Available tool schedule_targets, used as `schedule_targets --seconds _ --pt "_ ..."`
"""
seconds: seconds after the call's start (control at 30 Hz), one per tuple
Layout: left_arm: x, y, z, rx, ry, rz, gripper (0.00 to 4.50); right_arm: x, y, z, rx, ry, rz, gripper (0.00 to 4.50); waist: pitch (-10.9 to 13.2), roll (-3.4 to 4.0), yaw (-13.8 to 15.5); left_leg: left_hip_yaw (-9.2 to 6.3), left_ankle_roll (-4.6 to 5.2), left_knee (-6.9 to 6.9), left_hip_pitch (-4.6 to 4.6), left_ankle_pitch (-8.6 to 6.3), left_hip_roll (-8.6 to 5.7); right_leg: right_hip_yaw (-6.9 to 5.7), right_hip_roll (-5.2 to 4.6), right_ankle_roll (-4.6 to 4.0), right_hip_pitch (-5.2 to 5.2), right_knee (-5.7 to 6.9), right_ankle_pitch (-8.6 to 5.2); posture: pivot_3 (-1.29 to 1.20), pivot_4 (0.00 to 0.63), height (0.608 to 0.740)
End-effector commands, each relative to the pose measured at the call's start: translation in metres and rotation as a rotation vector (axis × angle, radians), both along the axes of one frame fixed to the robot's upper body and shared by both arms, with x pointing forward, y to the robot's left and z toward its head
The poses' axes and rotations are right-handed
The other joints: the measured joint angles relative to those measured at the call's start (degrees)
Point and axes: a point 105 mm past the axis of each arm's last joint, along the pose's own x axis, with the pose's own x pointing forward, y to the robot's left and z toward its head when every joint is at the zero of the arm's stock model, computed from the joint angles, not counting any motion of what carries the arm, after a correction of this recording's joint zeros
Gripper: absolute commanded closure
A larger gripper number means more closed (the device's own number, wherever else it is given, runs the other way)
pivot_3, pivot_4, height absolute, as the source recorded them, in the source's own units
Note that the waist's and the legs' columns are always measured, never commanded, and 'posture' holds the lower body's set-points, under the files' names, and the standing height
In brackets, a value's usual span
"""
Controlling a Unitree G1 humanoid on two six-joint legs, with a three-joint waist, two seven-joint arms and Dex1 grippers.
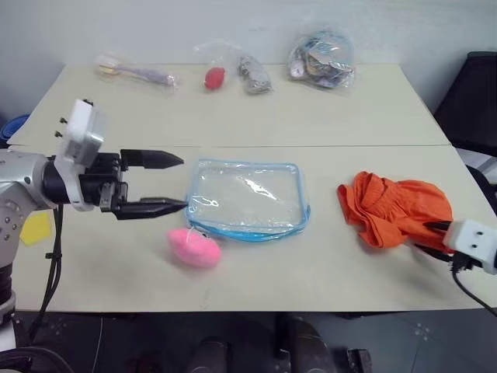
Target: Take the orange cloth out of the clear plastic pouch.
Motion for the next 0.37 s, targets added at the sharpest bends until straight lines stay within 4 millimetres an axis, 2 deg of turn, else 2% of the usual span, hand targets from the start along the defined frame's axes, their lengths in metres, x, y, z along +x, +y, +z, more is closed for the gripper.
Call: schedule_targets --seconds 0.03,0.17,0.27,0.37 --pt "-0.003 0.004 0.002 0.034 -0.023 -0.016 0.16 -0.023 -0.025 0.042 0.146 0.034 -0.124 1.95 0.01 0.03 -0.07 0.05 0.0 -0.06 0.0 0.0 0.01 0.03 0.03 0.0 0.01 0.0 0.0 0.0 0.15 0.74" --pt "0.002 0.006 -0.002 0.037 -0.032 -0.022 0.16 -0.061 -0.061 0.056 0.304 0.091 -0.344 1.95 0.0 0.0 0.18 0.07 -0.01 -0.13 0.02 0.0 0.03 0.06 0.12 -0.02 0.05 -0.04 -0.01 0.0 0.15 0.74" --pt "0.007 0.006 -0.001 0.033 -0.044 -0.03 0.16 -0.078 -0.067 0.057 0.354 0.114 -0.4 1.95 -0.02 -0.04 0.09 0.12 -0.01 -0.17 0.06 -0.01 0.02 0.12 0.13 -0.02 0.07 -0.06 -0.01 0.0 0.15 0.74" --pt "0.012 0.004 0.002 0.02 -0.073 -0.041 0.16 -0.091 -0.068 0.046 0.367 0.146 -0.437 1.95 -0.01 -0.05 0.16 0.14 -0.01 -0.18 0.07 -0.01 0.01 0.14 0.14 -0.01 0.07 -0.03 -0.01 0.0 0.15 0.74"
